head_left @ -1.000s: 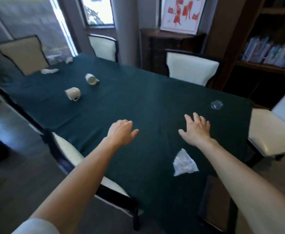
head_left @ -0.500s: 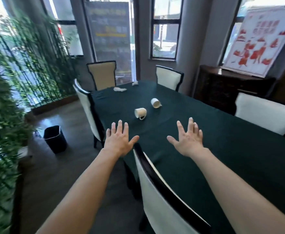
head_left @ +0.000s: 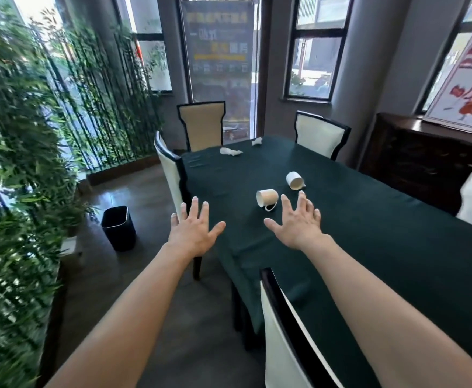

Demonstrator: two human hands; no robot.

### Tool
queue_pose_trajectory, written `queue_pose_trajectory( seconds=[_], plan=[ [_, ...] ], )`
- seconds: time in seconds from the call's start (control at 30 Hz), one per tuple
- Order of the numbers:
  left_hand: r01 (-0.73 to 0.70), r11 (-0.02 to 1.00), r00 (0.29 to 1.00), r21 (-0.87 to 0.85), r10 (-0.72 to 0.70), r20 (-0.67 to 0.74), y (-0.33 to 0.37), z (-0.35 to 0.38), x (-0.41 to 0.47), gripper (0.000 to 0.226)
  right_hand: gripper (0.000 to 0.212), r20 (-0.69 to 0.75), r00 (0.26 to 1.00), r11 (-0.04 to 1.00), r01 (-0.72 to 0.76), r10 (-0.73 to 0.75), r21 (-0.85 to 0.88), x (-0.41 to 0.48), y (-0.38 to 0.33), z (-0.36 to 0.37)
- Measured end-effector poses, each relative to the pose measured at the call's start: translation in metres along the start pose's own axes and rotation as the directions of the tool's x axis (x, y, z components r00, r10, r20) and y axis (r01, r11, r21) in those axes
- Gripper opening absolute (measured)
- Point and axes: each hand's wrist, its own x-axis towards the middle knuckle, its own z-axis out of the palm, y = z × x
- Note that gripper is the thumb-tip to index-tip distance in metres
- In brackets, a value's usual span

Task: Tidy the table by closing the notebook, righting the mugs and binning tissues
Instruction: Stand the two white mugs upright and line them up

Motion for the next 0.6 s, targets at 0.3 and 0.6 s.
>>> queue_pose_trajectory(
  seconds=[0.3,0.6],
  plan=[
    [0.011,1.0,0.999,0.009,-0.011,0.046,-0.004,0.012,0.107,0.085,0.082,0.021,1.0,0.993,-0.012,0.01,0.119,0.132,-0.018,0.029],
    [0.027,1.0,0.984,0.007,-0.028,0.177,-0.033,0.04,0.183,0.083,0.084,0.125,0.989,0.99,-0.091,0.077,0.111,0.203,-0.029,0.085]
  ],
)
